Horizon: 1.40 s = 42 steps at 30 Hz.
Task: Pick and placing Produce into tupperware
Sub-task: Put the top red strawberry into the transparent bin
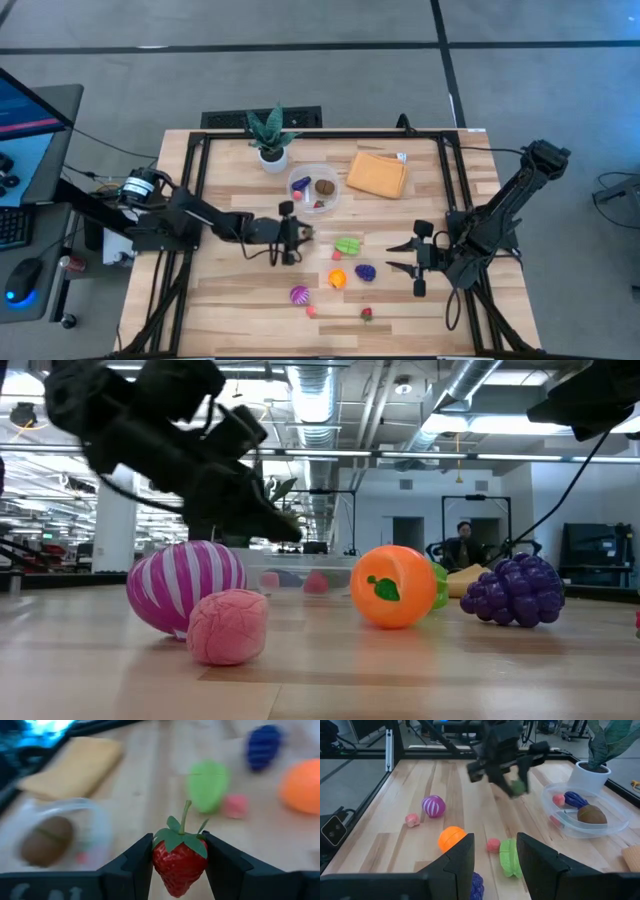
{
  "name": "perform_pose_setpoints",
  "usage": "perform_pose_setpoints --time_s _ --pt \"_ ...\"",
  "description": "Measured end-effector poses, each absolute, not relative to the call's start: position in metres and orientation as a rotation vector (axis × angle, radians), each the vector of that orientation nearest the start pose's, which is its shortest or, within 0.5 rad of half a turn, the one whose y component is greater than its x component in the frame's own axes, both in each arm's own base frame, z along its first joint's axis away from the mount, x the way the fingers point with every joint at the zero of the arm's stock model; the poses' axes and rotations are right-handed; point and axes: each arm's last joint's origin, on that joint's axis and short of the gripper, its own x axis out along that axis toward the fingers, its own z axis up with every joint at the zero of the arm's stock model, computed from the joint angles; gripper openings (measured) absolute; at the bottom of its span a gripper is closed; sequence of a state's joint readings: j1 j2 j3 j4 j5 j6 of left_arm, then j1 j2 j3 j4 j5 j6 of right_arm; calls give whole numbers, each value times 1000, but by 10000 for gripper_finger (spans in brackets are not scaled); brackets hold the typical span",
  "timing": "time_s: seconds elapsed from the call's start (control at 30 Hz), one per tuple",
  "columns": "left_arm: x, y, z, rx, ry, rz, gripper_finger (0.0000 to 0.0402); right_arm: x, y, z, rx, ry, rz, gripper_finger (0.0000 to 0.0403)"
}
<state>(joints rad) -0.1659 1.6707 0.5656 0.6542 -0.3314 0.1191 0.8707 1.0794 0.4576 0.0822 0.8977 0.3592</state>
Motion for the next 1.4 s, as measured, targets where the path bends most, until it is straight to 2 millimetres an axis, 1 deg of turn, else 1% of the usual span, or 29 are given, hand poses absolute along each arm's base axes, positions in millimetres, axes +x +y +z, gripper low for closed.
perform_pose_setpoints --time_s 0.23,0.47,0.67,0.77,1.03,1.23,1.4 --pt "312 -17 150 283 487 340 144 148 141 198 -67 335 -85 168" --pt "326 2 165 306 547 421 144 148 140 197 -70 337 -85 168" --pt "332 25 173 297 603 480 144 148 140 197 -74 340 -86 168" --pt "331 37 173 275 631 485 144 148 140 197 -74 340 -86 168" --pt "327 63 169 129 665 432 144 148 140 197 -74 340 -86 169" --pt "324 74 168 68 678 404 144 148 140 197 -74 340 -86 169" --pt "323 78 167 35 676 377 144 148 140 197 -74 340 -86 169"
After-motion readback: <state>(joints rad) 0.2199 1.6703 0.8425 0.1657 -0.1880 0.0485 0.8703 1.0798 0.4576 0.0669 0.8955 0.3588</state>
